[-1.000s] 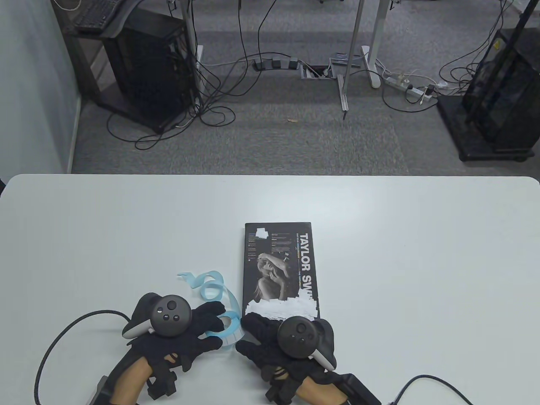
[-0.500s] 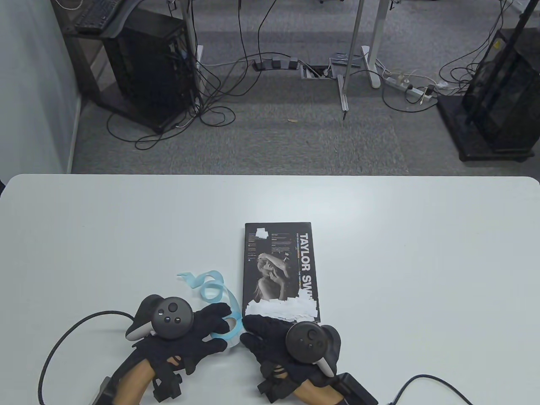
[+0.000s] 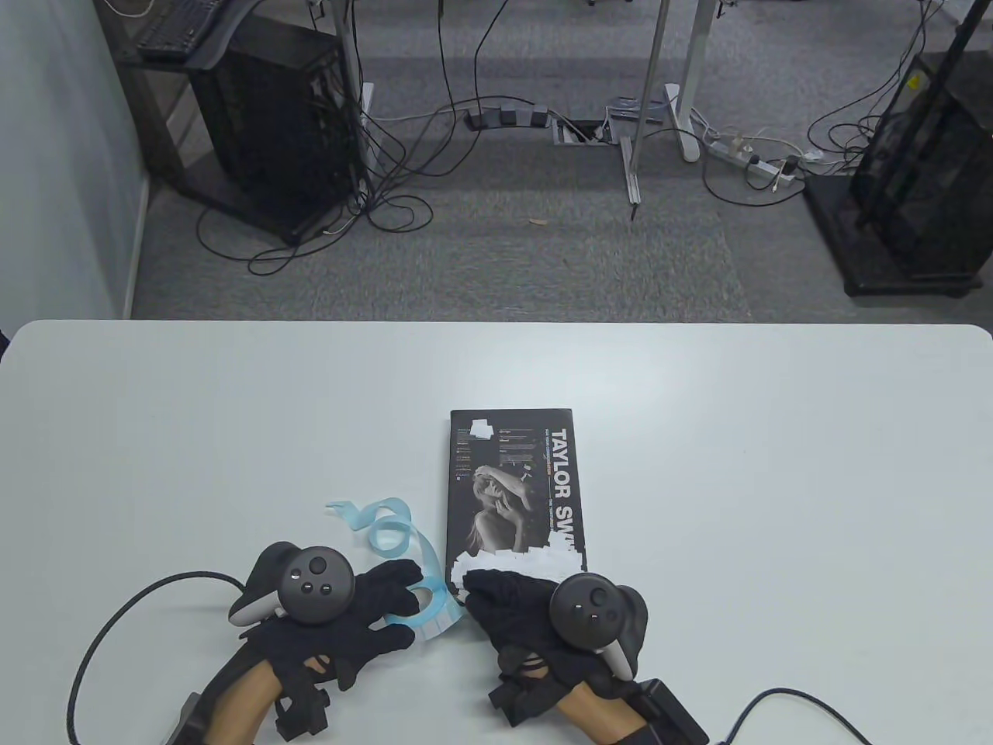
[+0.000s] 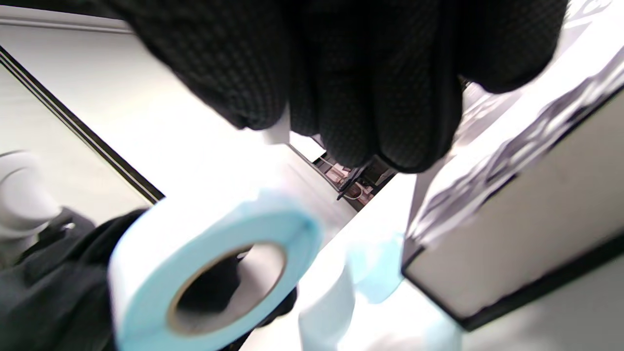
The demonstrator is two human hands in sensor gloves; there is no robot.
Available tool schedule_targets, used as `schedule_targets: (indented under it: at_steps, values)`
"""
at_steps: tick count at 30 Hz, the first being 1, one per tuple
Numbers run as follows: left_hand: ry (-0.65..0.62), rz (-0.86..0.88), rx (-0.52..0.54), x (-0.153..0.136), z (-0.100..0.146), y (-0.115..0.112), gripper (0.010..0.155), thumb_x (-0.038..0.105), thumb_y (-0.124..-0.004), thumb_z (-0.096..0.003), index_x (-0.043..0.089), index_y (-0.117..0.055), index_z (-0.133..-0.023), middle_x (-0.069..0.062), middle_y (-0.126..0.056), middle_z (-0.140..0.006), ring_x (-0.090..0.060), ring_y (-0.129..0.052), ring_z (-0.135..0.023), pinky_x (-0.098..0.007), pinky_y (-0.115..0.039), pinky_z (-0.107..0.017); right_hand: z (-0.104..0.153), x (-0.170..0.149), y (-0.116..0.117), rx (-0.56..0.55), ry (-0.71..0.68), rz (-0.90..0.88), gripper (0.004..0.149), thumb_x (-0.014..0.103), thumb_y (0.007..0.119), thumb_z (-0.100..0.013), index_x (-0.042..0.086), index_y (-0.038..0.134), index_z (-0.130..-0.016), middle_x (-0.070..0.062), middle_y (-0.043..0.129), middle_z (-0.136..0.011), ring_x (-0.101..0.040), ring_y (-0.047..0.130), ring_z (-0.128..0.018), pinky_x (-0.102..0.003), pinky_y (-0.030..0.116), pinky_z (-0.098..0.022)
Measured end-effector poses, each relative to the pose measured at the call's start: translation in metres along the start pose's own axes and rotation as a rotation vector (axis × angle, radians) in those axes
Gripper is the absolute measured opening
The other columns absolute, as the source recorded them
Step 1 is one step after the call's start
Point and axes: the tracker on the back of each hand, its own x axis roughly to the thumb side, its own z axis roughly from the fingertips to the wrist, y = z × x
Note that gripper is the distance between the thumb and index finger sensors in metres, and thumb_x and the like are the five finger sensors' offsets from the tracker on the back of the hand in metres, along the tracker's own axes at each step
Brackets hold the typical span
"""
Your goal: Tear off one label from label roll
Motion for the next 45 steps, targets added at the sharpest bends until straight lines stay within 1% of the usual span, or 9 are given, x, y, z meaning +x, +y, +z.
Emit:
schedule_targets:
  at_steps: [3, 8, 10, 18, 30, 35, 39, 42, 45]
  values:
    - [0.016, -0.023, -0.002, -0.003, 0.002, 0.001, 0.058, 0.048, -0.075, -0.0457, 0.012, -0.071, -0.090, -0.015, -0.048, -0.111, -0.035, -0.073, -0.097, -0.051, -0.063, -0.069, -0.005, -0.010, -0.016, -0.035, 0.000, 0.075, 0.037, 0.027, 0.096, -0.035, 0.010, 0.096, -0.068, -0.017, 0.104, -0.063, -0.036, 0.108, -0.051, -0.054, 0.082, -0.046]
    - [0.025, -0.029, 0.003, -0.004, 0.004, 0.004, 0.058, 0.048, -0.075, -0.0459, 0.012, -0.070, -0.090, -0.015, -0.048, -0.111, -0.036, -0.073, -0.097, -0.052, -0.063, -0.069, -0.010, -0.020, -0.038, -0.087, -0.137, 0.498, 0.037, 0.028, 0.096, -0.035, 0.011, 0.096, -0.068, -0.016, 0.104, -0.065, -0.036, 0.107, -0.053, -0.054, 0.082, -0.047]
    - [0.026, -0.038, 0.005, -0.004, 0.004, 0.004, 0.058, 0.048, -0.075, -0.0458, 0.012, -0.070, -0.090, -0.015, -0.048, -0.111, -0.036, -0.073, -0.097, -0.052, -0.063, -0.069, -0.012, -0.026, -0.041, -0.081, -0.152, 0.613, 0.037, 0.029, 0.096, -0.035, 0.012, 0.096, -0.068, -0.015, 0.104, -0.065, -0.036, 0.107, -0.054, -0.054, 0.081, -0.048]
    - [0.049, -0.072, -0.009, -0.005, 0.004, 0.002, 0.058, 0.048, -0.075, -0.0459, 0.012, -0.070, -0.090, -0.015, -0.048, -0.111, -0.036, -0.073, -0.097, -0.052, -0.063, -0.069, -0.017, -0.042, -0.035, -0.023, -0.168, 0.831, 0.036, 0.029, 0.097, -0.034, 0.014, 0.098, -0.067, -0.014, 0.104, -0.066, -0.035, 0.107, -0.055, -0.054, 0.081, -0.049]
    - [0.075, -0.105, -0.017, -0.005, 0.005, 0.003, 0.058, 0.048, -0.075, -0.0460, 0.011, -0.070, -0.091, -0.015, -0.047, -0.111, -0.036, -0.072, -0.097, -0.052, -0.062, -0.070, -0.016, -0.042, -0.033, 0.085, -0.144, 0.838, 0.034, 0.029, 0.096, -0.034, 0.016, 0.100, -0.066, -0.012, 0.101, -0.073, -0.036, 0.103, -0.063, -0.055, 0.078, -0.053]
    - [0.080, -0.112, -0.023, -0.005, 0.003, 0.003, 0.058, 0.048, -0.075, -0.0461, 0.011, -0.070, -0.091, -0.015, -0.047, -0.111, -0.036, -0.072, -0.097, -0.052, -0.062, -0.070, -0.019, -0.047, -0.035, 0.212, -0.050, 0.745, 0.038, 0.028, 0.094, -0.037, 0.014, 0.095, -0.071, -0.014, 0.091, -0.084, -0.040, 0.094, -0.074, -0.057, 0.073, -0.057]
    - [0.082, -0.114, -0.028, -0.004, 0.003, 0.002, 0.058, 0.048, -0.075, -0.0460, 0.011, -0.070, -0.091, -0.015, -0.047, -0.111, -0.036, -0.072, -0.097, -0.052, -0.062, -0.070, -0.018, -0.045, -0.031, 0.307, -0.003, 0.762, 0.041, 0.029, 0.090, -0.040, 0.010, 0.089, -0.076, -0.016, 0.082, -0.091, -0.043, 0.087, -0.080, -0.058, 0.070, -0.059]
    - [0.094, -0.126, -0.032, -0.005, 0.003, 0.002, 0.058, 0.048, -0.075, -0.0460, 0.011, -0.070, -0.091, -0.015, -0.047, -0.111, -0.036, -0.072, -0.097, -0.052, -0.062, -0.070, -0.016, -0.047, -0.028, 0.362, 0.047, 0.729, 0.045, 0.028, 0.088, -0.041, 0.007, 0.082, -0.080, -0.018, 0.073, -0.096, -0.046, 0.078, -0.086, -0.060, 0.066, -0.061]
    - [0.105, -0.136, -0.033, -0.006, 0.004, 0.002, 0.058, 0.048, -0.075, -0.0460, 0.011, -0.070, -0.091, -0.015, -0.047, -0.111, -0.036, -0.072, -0.097, -0.052, -0.062, -0.070, -0.012, -0.044, -0.022, 0.362, 0.035, 0.786, 0.047, 0.027, 0.087, -0.041, 0.005, 0.078, -0.082, -0.019, 0.069, -0.098, -0.047, 0.075, -0.088, -0.060, 0.066, -0.062]
